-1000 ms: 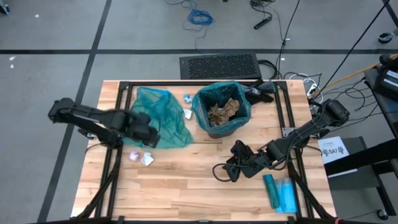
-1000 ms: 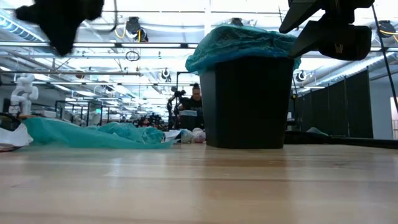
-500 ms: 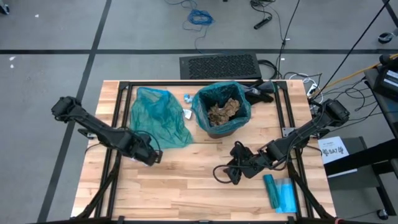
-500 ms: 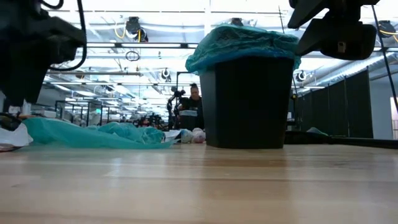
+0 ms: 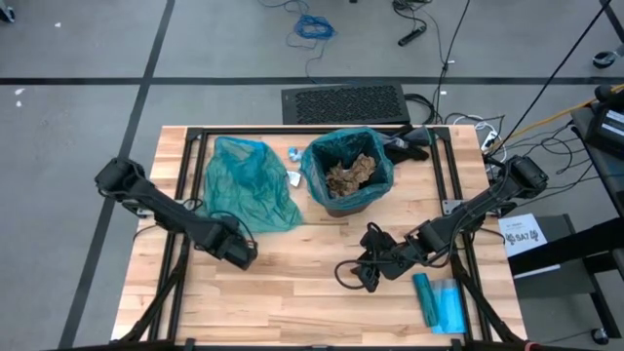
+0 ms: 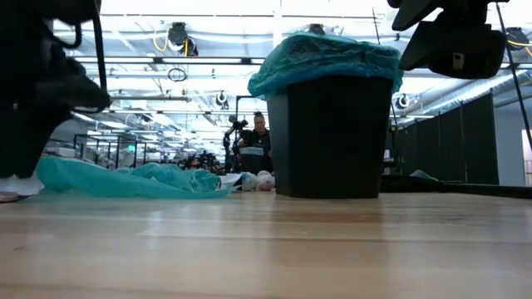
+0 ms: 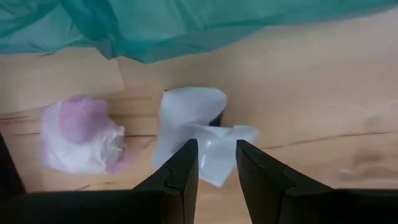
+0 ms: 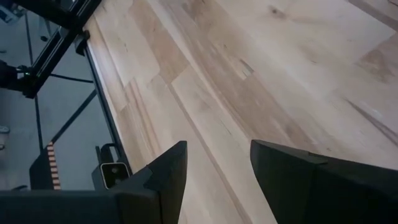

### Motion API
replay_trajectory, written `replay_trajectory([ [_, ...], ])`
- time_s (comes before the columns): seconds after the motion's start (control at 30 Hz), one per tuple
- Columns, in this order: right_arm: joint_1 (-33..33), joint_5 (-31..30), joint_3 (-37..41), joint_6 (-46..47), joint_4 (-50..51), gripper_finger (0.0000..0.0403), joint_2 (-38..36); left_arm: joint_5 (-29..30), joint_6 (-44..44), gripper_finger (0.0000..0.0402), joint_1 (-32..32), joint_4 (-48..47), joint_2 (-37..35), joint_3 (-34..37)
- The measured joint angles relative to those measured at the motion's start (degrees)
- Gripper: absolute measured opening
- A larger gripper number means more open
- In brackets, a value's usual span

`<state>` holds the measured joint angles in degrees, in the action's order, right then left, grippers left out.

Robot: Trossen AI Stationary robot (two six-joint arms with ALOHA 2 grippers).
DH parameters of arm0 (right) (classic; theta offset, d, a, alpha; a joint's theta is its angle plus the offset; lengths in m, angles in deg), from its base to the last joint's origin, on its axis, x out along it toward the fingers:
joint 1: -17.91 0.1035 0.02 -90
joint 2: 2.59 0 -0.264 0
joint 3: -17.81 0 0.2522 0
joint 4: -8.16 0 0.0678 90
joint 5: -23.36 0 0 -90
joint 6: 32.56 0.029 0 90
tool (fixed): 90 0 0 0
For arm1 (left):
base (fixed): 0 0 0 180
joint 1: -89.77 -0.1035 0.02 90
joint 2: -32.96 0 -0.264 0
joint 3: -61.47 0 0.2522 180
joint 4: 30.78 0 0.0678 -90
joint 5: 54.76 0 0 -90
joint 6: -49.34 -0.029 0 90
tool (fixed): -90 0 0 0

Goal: Place trash/remove bag and relplace
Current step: Put the white paper into the trash bin

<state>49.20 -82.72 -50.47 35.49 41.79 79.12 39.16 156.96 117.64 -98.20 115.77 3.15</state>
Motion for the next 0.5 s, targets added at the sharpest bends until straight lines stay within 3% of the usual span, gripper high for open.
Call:
replay_trajectory([
  [0.23, 0.0, 0.1, 0.0, 0.0, -0.4, 0.0169, 0.0, -1.3, -2.0, 0.0101, 0.1, 12.4, 9.1, -0.3],
  [0.4, 0.0, 0.1, 0.0, -0.3, -0.6, 0.0169, 0.0, -2.4, -4.7, 0.0017, 1.1, 30.8, 13.5, -0.5],
  [0.5, 0.0, 0.1, 0.0, -1.4, -0.7, 0.0169, 0.0, 0.8, -5.0, 0.0004, 1.5, 36.3, 13.9, -1.4],
])
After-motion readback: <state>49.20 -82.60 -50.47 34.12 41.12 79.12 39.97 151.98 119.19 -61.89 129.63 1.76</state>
